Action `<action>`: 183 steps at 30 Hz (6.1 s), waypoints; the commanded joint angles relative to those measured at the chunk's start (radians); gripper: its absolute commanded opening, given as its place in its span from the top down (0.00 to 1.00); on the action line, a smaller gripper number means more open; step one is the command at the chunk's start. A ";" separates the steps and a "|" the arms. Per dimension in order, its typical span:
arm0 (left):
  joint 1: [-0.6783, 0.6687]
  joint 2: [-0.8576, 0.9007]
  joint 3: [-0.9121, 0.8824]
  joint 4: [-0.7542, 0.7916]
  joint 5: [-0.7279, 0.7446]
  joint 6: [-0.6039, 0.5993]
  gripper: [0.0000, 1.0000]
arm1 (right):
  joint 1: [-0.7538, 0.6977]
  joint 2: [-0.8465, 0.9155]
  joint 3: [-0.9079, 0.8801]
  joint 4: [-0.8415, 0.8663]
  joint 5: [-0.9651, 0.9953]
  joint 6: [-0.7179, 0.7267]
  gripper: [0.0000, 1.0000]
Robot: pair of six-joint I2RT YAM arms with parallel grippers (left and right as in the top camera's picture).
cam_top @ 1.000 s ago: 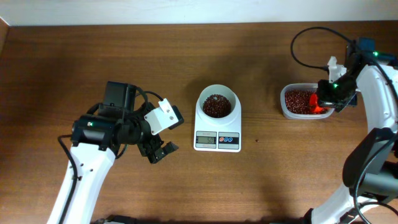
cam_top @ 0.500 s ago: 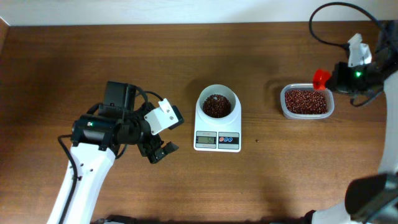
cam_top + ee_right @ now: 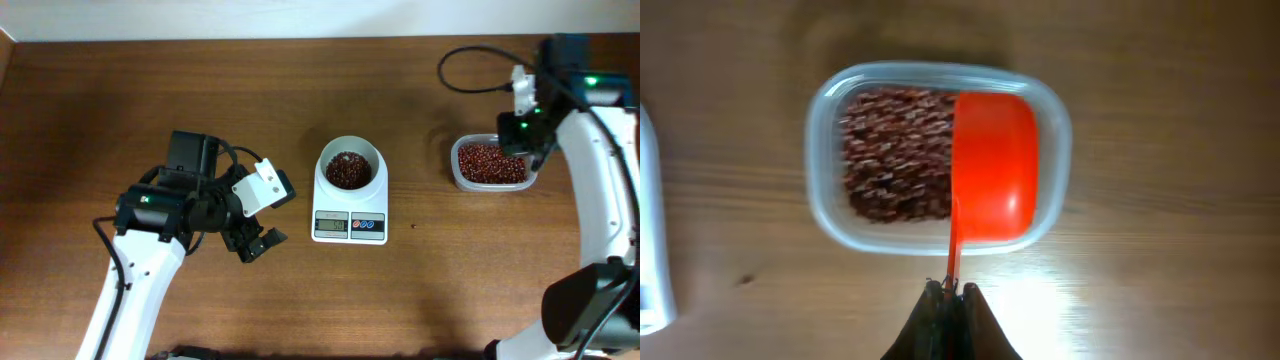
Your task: Scoop and weigh 50g on scale
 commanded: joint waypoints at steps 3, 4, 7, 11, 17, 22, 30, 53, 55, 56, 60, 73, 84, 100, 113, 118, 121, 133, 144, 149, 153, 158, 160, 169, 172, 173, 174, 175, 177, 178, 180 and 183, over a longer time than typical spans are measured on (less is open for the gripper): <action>-0.003 -0.002 -0.005 0.000 0.003 -0.013 0.01 | 0.019 0.002 0.005 0.008 0.147 0.044 0.96; -0.003 -0.002 -0.005 0.000 0.003 -0.013 0.01 | 0.019 -0.002 0.008 0.011 0.114 0.081 0.96; -0.003 -0.002 -0.005 0.000 0.003 -0.013 0.01 | -0.007 -0.069 0.024 -0.004 -0.062 0.105 0.96; -0.003 -0.002 -0.005 0.000 0.003 -0.013 0.01 | -0.123 -0.267 0.024 -0.138 -0.256 0.146 0.96; -0.003 -0.002 -0.005 0.000 0.003 -0.013 0.01 | -0.299 -0.572 -0.030 -0.344 -0.415 0.146 0.96; -0.003 -0.002 -0.005 0.000 0.003 -0.013 0.01 | -0.436 -0.924 -0.414 -0.291 -0.436 0.188 0.96; -0.003 -0.002 -0.005 0.000 0.003 -0.013 0.01 | -0.479 -1.144 -1.101 0.118 -0.568 0.629 0.96; -0.003 -0.002 -0.005 0.000 0.003 -0.013 0.01 | -0.478 -1.138 -1.289 0.533 -0.589 0.583 0.01; -0.003 -0.002 -0.005 0.000 0.003 -0.013 0.01 | -0.478 -1.138 -1.186 0.533 -0.718 0.583 0.01; -0.003 -0.002 -0.005 0.000 0.003 -0.013 0.01 | -0.478 -1.138 -1.141 0.533 -0.817 0.583 0.01; -0.003 -0.002 -0.005 0.000 0.003 -0.013 0.01 | -0.478 -1.138 -1.098 0.534 -1.000 0.583 0.01; -0.003 -0.002 -0.005 0.000 0.003 -0.013 0.01 | -0.238 -1.212 -1.100 0.382 -0.748 0.500 0.01; -0.003 -0.002 -0.005 0.000 0.003 -0.013 0.01 | -0.031 -1.713 -1.271 0.691 -0.405 0.473 0.01; -0.003 -0.002 -0.005 0.000 0.003 -0.013 0.01 | 0.035 -1.752 -1.668 1.246 -0.372 0.388 0.01; -0.003 -0.002 -0.005 0.000 0.003 -0.013 0.01 | 0.053 -1.752 -1.699 1.172 -0.266 0.211 0.01; -0.003 -0.002 -0.005 0.000 0.003 -0.013 0.01 | 0.053 -1.752 -1.699 1.171 -0.266 0.212 0.01; -0.003 -0.002 -0.005 0.000 0.003 -0.013 0.01 | 0.053 -1.752 -1.699 1.171 -0.267 0.212 0.01; -0.003 -0.002 -0.005 0.000 0.003 -0.013 0.01 | 0.053 -1.752 -1.699 1.173 -0.270 0.212 0.01; -0.003 -0.002 -0.005 0.000 0.003 -0.013 0.01 | 0.053 -1.752 -1.699 1.173 -0.270 0.212 0.01; -0.003 -0.002 -0.005 -0.008 0.003 -0.013 0.01 | 0.053 -1.752 -1.699 1.173 -0.270 0.212 0.01; -0.003 -0.009 -0.005 -0.089 0.003 -0.013 0.01 | 0.053 -1.752 -1.699 1.174 -0.270 0.212 0.01; -0.003 -0.072 -0.005 -0.220 -0.092 -0.060 0.01 | 0.053 -1.752 -1.699 1.173 -0.270 0.212 0.01; -0.003 -0.111 -0.005 -0.286 -0.095 -0.065 0.01 | 0.053 -1.752 -1.699 1.174 -0.270 0.212 0.01; -0.003 -0.491 -0.005 -0.402 -0.070 -0.065 0.01 | 0.053 -1.752 -1.699 1.174 -0.270 0.212 0.01; -0.003 -0.645 -0.005 -0.401 -0.074 -0.065 0.01 | 0.053 -1.752 -1.699 1.174 -0.270 0.212 0.01; -0.003 -0.706 -0.005 -0.401 -0.074 -0.065 0.01 | 0.053 -1.752 -1.699 1.174 -0.270 0.212 0.01; -0.003 -0.746 -0.005 -0.402 -0.075 -0.065 0.01 | 0.053 -1.752 -1.699 1.174 -0.270 0.212 0.01; -0.003 -0.781 -0.005 -0.404 -0.075 -0.065 0.01 | 0.053 -1.752 -1.699 1.174 -0.270 0.212 0.01; -0.003 -0.832 -0.005 -0.405 -0.075 -0.065 0.01 | 0.053 -1.752 -1.699 1.174 -0.270 0.212 0.01; -0.003 -0.850 -0.005 -0.406 -0.075 -0.065 0.01 | 0.053 -1.752 -1.699 1.174 -0.270 0.212 0.01; -0.003 -0.874 -0.005 -0.406 -0.075 -0.065 0.01 | 0.053 -1.752 -1.699 1.174 -0.270 0.212 0.01; 0.000 -0.881 -0.005 -0.407 -0.076 -0.065 0.01 | 0.053 -1.752 -1.699 1.174 -0.270 0.212 0.01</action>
